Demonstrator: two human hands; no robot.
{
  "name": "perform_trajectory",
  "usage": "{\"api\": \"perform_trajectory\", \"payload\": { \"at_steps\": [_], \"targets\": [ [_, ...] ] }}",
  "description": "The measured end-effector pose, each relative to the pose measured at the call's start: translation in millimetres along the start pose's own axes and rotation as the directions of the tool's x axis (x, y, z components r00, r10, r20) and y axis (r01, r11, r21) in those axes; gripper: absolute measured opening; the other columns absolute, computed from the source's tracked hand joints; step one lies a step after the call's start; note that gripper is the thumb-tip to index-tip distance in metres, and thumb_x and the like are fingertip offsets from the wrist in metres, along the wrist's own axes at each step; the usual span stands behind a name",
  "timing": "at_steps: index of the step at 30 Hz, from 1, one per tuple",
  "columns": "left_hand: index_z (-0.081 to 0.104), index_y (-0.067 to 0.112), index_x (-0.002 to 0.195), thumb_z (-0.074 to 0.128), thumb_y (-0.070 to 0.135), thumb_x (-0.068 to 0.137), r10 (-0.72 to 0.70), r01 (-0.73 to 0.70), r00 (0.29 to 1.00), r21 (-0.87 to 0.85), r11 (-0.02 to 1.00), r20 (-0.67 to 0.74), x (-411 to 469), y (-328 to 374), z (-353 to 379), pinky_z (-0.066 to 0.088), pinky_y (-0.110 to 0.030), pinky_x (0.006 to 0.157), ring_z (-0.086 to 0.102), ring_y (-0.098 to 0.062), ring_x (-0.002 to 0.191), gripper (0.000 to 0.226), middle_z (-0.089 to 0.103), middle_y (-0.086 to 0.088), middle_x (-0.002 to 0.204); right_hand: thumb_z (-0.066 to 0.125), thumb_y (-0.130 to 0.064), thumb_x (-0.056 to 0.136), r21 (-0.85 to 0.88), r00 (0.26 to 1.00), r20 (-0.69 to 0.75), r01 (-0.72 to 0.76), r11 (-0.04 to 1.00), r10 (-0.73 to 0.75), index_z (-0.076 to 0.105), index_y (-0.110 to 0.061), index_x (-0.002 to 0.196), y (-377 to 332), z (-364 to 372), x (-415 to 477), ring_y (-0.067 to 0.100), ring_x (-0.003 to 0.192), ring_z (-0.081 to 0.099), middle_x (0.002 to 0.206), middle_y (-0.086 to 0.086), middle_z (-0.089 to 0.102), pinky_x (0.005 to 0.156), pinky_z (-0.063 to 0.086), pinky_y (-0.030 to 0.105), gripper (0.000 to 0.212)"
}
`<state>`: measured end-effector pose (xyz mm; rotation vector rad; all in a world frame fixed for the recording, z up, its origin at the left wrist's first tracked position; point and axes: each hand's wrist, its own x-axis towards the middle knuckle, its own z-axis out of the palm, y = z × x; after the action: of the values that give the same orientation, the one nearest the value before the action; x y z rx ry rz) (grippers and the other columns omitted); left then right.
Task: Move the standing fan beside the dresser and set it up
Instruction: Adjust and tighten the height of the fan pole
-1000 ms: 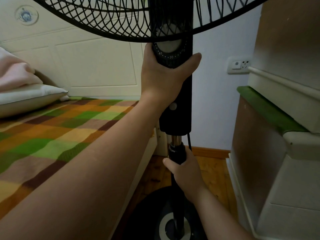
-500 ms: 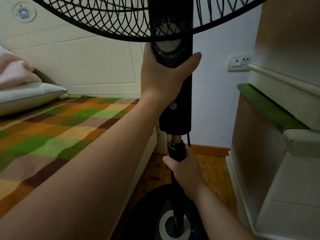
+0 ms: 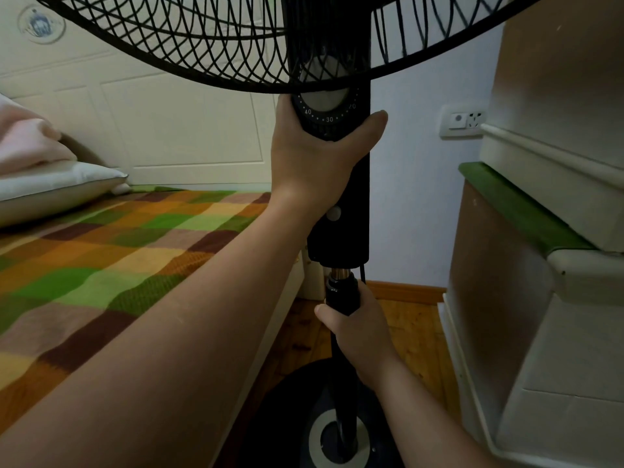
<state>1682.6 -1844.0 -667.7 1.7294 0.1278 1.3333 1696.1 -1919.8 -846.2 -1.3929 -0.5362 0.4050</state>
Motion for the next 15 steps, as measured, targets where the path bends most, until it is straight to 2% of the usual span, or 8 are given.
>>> {"api": "perform_trajectory", "payload": {
  "at_steps": [4, 8, 12, 15],
  "targets": [
    [0.055, 0.025, 0.112, 0.09, 0.029, 0.07, -0.001, 0.001, 1.0, -0.004, 1.0, 0.002, -1.9, -1.2, 0.0, 0.054, -0.012, 0.078, 0.064, 0.005, 0.091, 0.055, 0.065, 0.014, 0.102, 0.07, -0.009, 0.087, -0.029, 1.0, 0.009, 0.018, 0.999, -0.018, 0.059, -0.022, 0.096, 1.2, -1.4, 1.0, 0.008, 0.075, 0.057, 0.088, 0.0, 0.06, 0.064, 0.044, 0.017, 0.019],
    [0.053, 0.028, 0.109, 0.09, 0.029, 0.07, -0.009, 0.009, 1.0, 0.006, 1.0, 0.006, -3.9, -2.2, 0.3, 0.053, -0.009, 0.073, 0.063, 0.01, 0.087, 0.053, 0.064, 0.017, 0.099, 0.069, -0.008, 0.085, -0.048, 0.999, 0.02, 0.038, 0.998, -0.037, 0.056, -0.022, 0.087, 4.2, -1.9, 3.5, 0.004, 0.064, 0.052, 0.076, -0.005, 0.054, 0.054, 0.043, 0.01, 0.019],
    [0.054, 0.026, 0.111, 0.09, 0.031, 0.07, -0.021, 0.021, 1.0, 0.008, 1.0, 0.002, -5.8, -3.7, -0.1, 0.053, -0.009, 0.072, 0.063, 0.009, 0.087, 0.055, 0.064, 0.017, 0.099, 0.068, -0.007, 0.084, -0.06, 0.998, 0.031, 0.059, 0.996, -0.057, 0.052, -0.022, 0.08, 7.0, -2.1, 6.2, 0.001, 0.055, 0.047, 0.07, -0.005, 0.05, 0.049, 0.041, 0.01, 0.023],
    [0.054, 0.023, 0.114, 0.09, 0.031, 0.07, -0.022, 0.022, 1.0, 0.007, 1.0, 0.003, -8.2, -4.7, -0.3, 0.053, -0.01, 0.073, 0.064, 0.007, 0.089, 0.057, 0.065, 0.015, 0.1, 0.068, -0.008, 0.083, -0.069, 0.998, 0.033, 0.063, 0.996, -0.061, 0.05, -0.024, 0.077, 9.0, -1.5, 7.2, 0.003, 0.056, 0.047, 0.068, -0.007, 0.049, 0.05, 0.04, 0.011, 0.025]
  ]
}}
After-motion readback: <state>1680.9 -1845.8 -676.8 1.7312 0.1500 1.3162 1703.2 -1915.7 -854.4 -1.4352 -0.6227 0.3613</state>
